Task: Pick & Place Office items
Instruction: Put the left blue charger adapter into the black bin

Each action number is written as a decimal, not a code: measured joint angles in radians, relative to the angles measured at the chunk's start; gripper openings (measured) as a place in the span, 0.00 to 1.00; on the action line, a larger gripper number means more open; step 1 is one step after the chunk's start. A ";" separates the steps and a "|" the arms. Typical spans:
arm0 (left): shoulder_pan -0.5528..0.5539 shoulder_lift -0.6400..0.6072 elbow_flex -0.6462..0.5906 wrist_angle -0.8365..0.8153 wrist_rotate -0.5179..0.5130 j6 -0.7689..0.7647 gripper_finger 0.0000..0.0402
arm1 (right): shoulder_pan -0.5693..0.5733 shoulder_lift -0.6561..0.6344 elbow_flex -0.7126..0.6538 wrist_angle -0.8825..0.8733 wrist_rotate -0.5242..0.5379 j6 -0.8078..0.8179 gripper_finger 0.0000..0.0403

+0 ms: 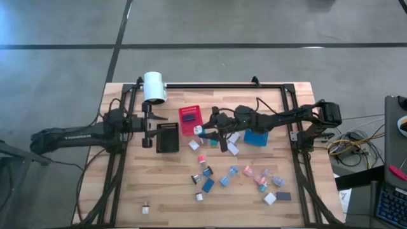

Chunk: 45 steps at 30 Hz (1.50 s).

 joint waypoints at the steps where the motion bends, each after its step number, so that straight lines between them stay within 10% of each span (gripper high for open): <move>1: -0.020 0.008 0.015 -0.010 -0.027 0.034 0.54 | -0.001 0.000 0.008 0.002 0.000 0.003 0.34; 15: -0.095 0.241 0.264 -0.063 -0.164 -0.308 0.67 | -0.014 0.000 0.069 -0.013 0.059 -0.170 0.34; 45: -0.095 0.659 0.505 -0.037 -0.077 -0.238 0.65 | -0.017 0.000 0.116 -0.121 0.084 -0.230 0.34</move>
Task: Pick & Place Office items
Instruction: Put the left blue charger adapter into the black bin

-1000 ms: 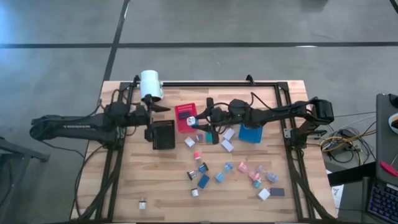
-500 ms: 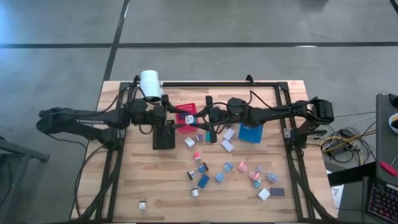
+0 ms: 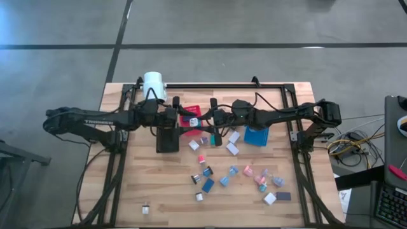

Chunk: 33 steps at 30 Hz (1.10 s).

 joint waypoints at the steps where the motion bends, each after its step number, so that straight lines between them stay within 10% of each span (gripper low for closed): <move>1: 0.000 0.002 0.002 0.000 0.009 0.004 0.63 | 0.000 0.000 0.000 -0.001 0.000 0.000 0.34; 13: 0.001 -0.010 0.003 -0.018 0.029 0.002 0.37 | -0.001 0.001 0.000 -0.021 0.005 -0.017 0.34; 33: 0.001 -0.002 0.003 -0.034 0.036 0.006 0.37 | -0.001 0.001 -0.002 -0.022 0.004 -0.017 0.34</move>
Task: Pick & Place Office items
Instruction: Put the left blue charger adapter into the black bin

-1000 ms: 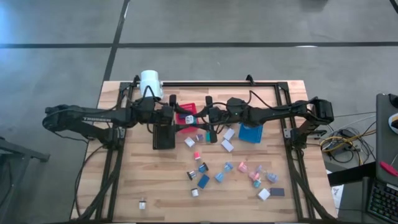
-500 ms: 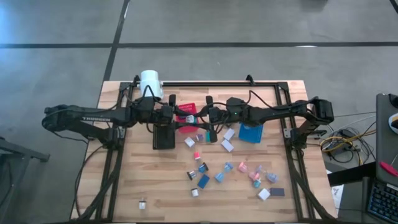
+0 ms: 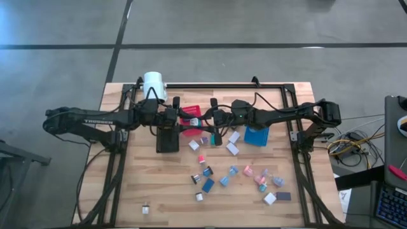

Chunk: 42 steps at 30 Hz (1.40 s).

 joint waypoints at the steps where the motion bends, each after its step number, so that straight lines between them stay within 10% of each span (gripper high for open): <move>1: 0.000 0.000 0.000 0.000 0.000 0.000 0.37 | 0.000 0.000 0.000 0.000 0.000 0.001 0.34; 26: 0.006 -0.259 -0.002 -0.282 0.001 0.022 0.37 | 0.002 -0.101 -0.039 -0.126 0.018 0.007 0.52; 32: 0.009 -0.404 -0.021 -0.525 -0.080 -0.024 0.37 | 0.001 -0.284 -0.191 -0.121 0.019 0.001 0.45; 42: 0.011 -0.523 -0.320 -0.437 -0.185 -0.166 0.37 | 0.002 -0.602 -0.553 0.023 0.082 0.067 0.18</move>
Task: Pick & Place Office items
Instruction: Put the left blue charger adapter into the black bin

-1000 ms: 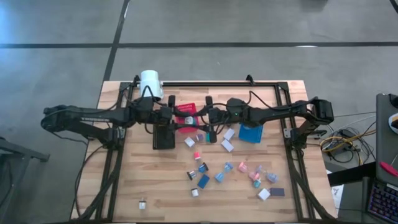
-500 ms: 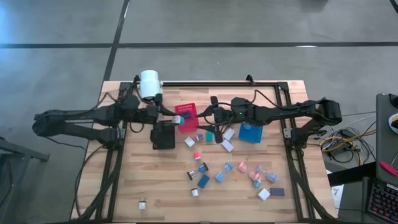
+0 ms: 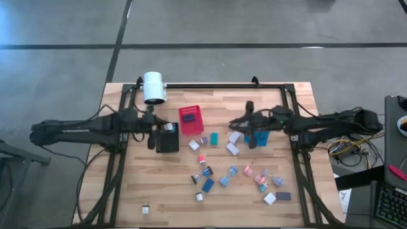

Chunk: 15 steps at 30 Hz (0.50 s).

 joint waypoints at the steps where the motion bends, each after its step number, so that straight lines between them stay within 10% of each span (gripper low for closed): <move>1: 0.001 -0.002 -0.028 0.021 -0.004 -0.016 0.37 | 0.000 -0.019 -0.031 0.028 0.005 0.008 0.15; 15: 0.003 0.009 -0.229 0.065 -0.135 -0.179 0.37 | 0.002 -0.121 -0.248 0.176 0.020 0.024 0.02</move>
